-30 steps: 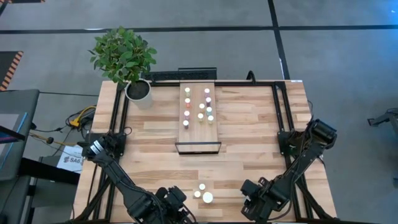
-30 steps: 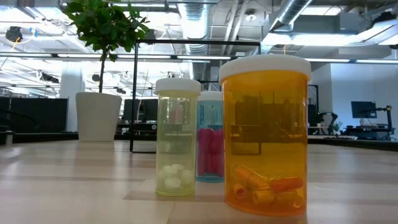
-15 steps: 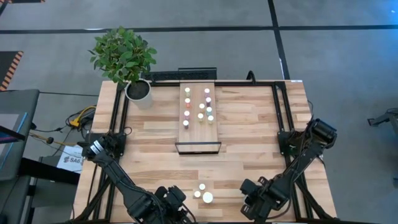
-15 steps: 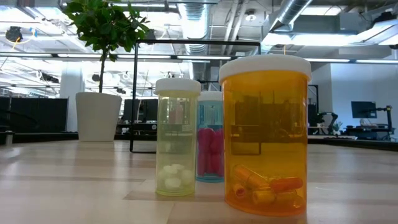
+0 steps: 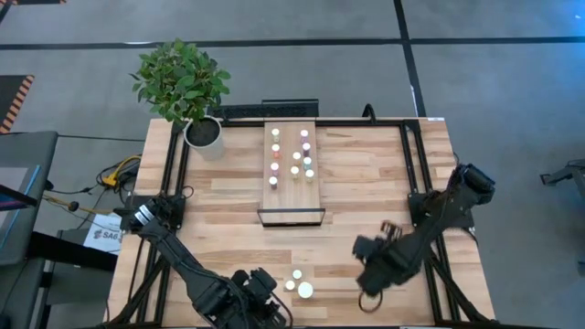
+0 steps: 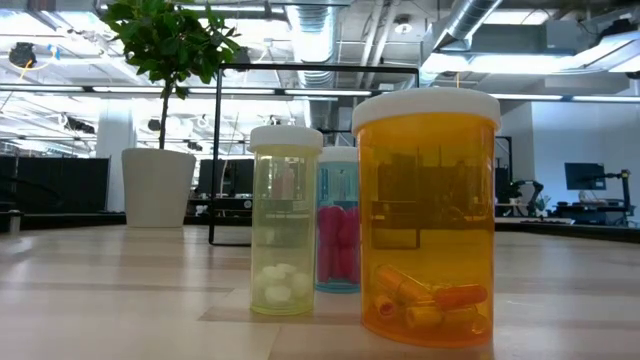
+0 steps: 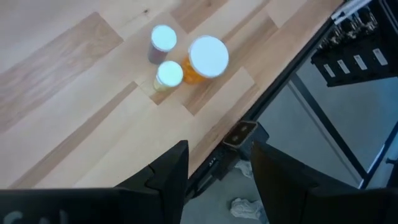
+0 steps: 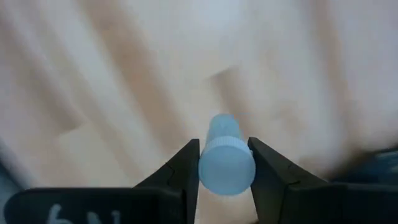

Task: Pick and place medicine bottles onto shelf by color
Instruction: Put the right blue pill bottle on the shelf

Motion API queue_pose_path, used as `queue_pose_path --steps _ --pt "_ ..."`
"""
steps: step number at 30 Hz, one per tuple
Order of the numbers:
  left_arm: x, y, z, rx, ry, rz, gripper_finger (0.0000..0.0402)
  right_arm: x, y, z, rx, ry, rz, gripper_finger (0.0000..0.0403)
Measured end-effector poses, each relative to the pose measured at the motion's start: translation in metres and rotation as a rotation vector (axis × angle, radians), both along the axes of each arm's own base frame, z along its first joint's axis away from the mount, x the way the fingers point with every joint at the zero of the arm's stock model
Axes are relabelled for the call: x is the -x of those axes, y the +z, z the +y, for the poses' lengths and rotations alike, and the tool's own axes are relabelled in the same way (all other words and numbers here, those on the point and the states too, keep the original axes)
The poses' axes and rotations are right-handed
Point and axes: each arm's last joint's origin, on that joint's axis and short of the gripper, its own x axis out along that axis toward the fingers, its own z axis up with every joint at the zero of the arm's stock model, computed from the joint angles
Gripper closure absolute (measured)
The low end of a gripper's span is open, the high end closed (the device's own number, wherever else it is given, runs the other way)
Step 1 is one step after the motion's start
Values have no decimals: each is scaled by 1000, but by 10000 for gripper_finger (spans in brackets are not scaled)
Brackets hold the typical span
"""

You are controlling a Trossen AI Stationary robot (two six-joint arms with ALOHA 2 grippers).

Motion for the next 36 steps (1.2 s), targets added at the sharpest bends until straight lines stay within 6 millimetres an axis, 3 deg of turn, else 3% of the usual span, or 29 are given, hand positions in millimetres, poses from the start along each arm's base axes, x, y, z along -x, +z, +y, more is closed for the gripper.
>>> queue_pose_path --steps 6,15,20,24,29,32,36 --pt "-12 -1 14 -1 19 20 244 -5 30 -58 209 71 45 274" --pt "-32 -3 56 -13 107 129 244 -8 74 -150 317 89 -98 272" --pt "-40 12 82 -5 135 101 244 -13 90 -208 303 14 -212 274" --pt "-40 28 101 -18 153 62 244 -21 91 -252 226 -55 -287 272" --pt "-27 55 122 -48 184 17 244 -30 78 -299 84 -140 -316 269" --pt "-14 70 134 -82 224 -5 244 -34 65 -314 12 -116 -276 270" --pt "5 87 144 -92 257 -15 244 -42 55 -314 -17 -39 -234 269"
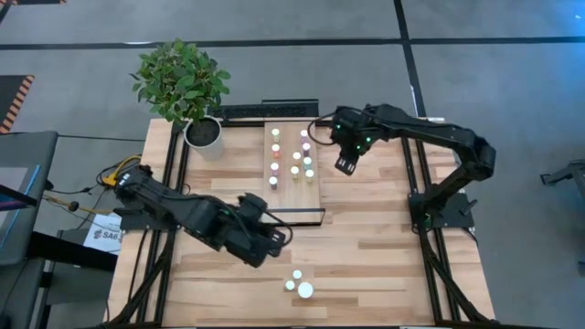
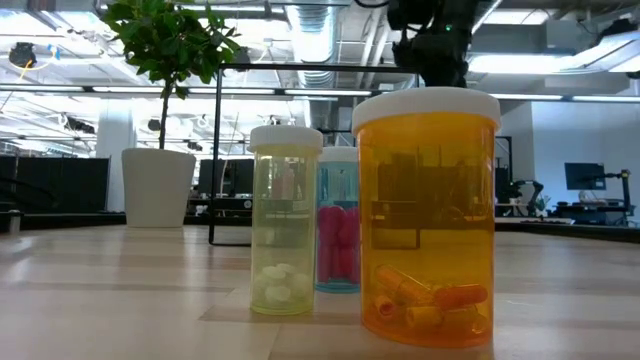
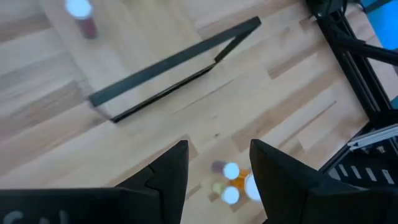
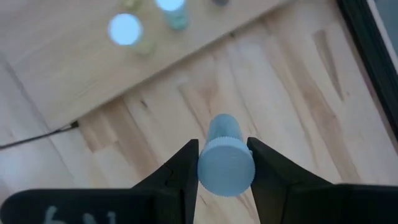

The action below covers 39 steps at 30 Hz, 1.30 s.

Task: Pick and place medicine bottles onto shelf by color
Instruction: Put the right blue pill bottle on the shelf

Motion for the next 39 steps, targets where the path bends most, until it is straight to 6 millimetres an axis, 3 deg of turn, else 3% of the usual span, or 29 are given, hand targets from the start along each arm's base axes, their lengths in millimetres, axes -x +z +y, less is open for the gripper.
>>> queue_pose_path --steps 4,10,17,24,31,39 --pt "19 14 10 -3 15 13 244 -9 -2 10 7 63 -16 267" --pt "51 33 28 -44 20 49 244 -22 -9 22 -79 -83 -47 267" --pt "79 60 49 -124 -79 -22 244 -49 -24 39 -185 -190 -87 271" --pt "102 79 72 -199 -168 -51 244 -87 -36 51 -239 -188 -29 271" --pt "117 89 85 -255 -231 -63 244 -119 -49 53 -243 -174 24 271" --pt "121 91 86 -288 -280 -58 244 -128 -61 63 -242 -169 42 271"
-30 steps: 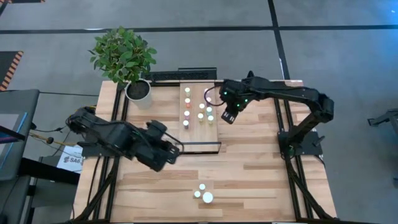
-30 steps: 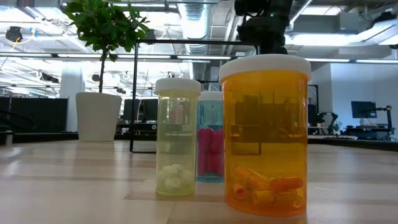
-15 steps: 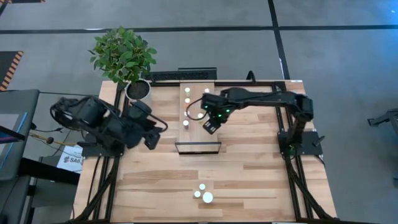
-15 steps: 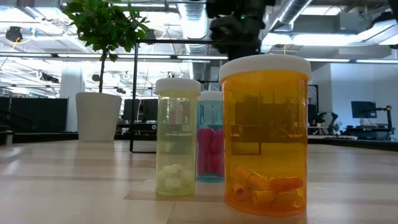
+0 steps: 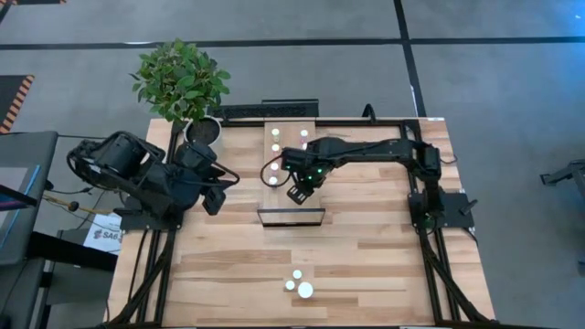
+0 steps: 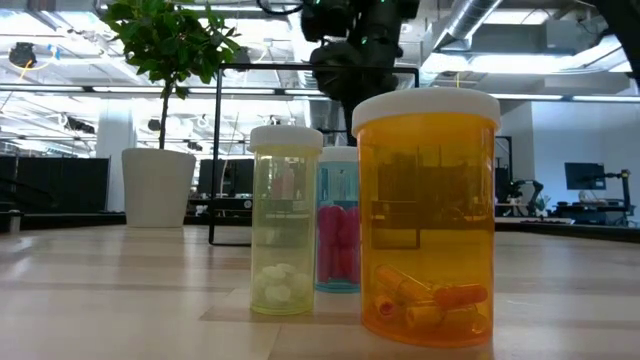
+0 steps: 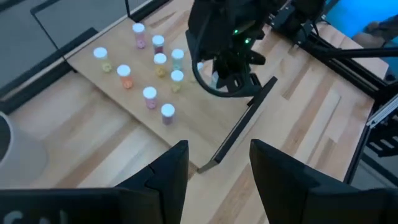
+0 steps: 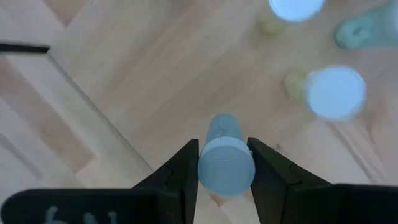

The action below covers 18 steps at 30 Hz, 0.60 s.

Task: Pick and place medicine bottles onto shelf by color
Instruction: Put the right blue pill bottle on the shelf

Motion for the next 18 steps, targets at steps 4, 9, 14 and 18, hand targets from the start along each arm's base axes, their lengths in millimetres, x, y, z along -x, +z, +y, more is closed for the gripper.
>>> queue_pose_path --steps 4,9,14,18 --pt "0 0 0 -14 -16 7 244 -3 -13 1 16 -14 48 269" --pt "0 0 0 -16 -18 7 244 -10 -26 2 31 3 70 269" --pt "0 0 0 -15 -17 7 244 -12 -28 2 38 11 65 268" --pt "0 0 0 -18 -12 5 244 -12 -29 2 45 40 65 266"
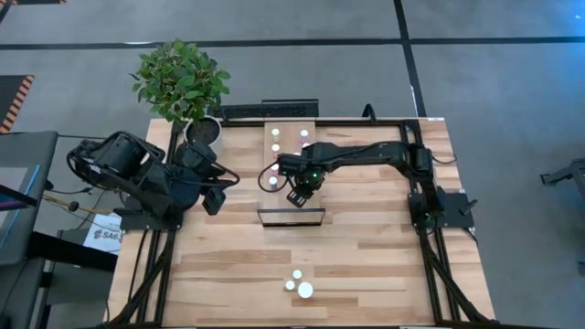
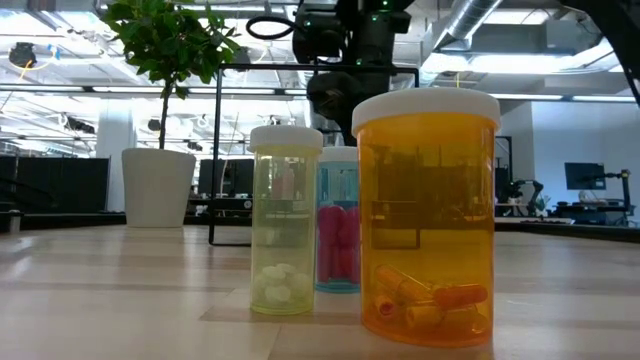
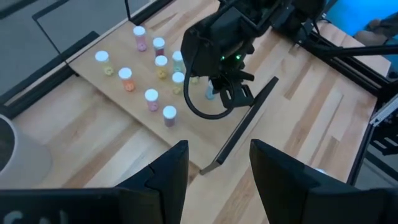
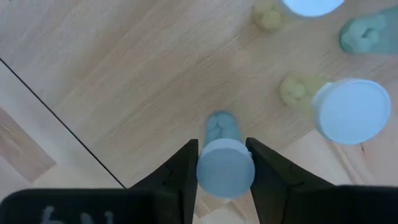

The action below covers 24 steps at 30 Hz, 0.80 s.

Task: Pick and place medicine bottles onto shelf by color
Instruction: Put the right blue pill bottle on the shelf, then put the yellow pill bottle on the shelf

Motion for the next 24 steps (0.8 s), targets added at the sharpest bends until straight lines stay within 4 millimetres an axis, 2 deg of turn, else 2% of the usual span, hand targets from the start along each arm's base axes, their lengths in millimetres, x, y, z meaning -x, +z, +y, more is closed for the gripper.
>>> queue_pose_path --steps 5,10,18,24 --pt "0 0 0 -7 14 -7 244 0 -2 0 3 22 6 249" --pt "0 0 0 -8 17 -9 244 2 2 1 9 46 7 215" --pt "0 0 1 2 40 -20 244 16 28 6 9 72 -8 177" --pt "-1 0 1 14 83 -36 244 39 67 15 20 143 -68 175"
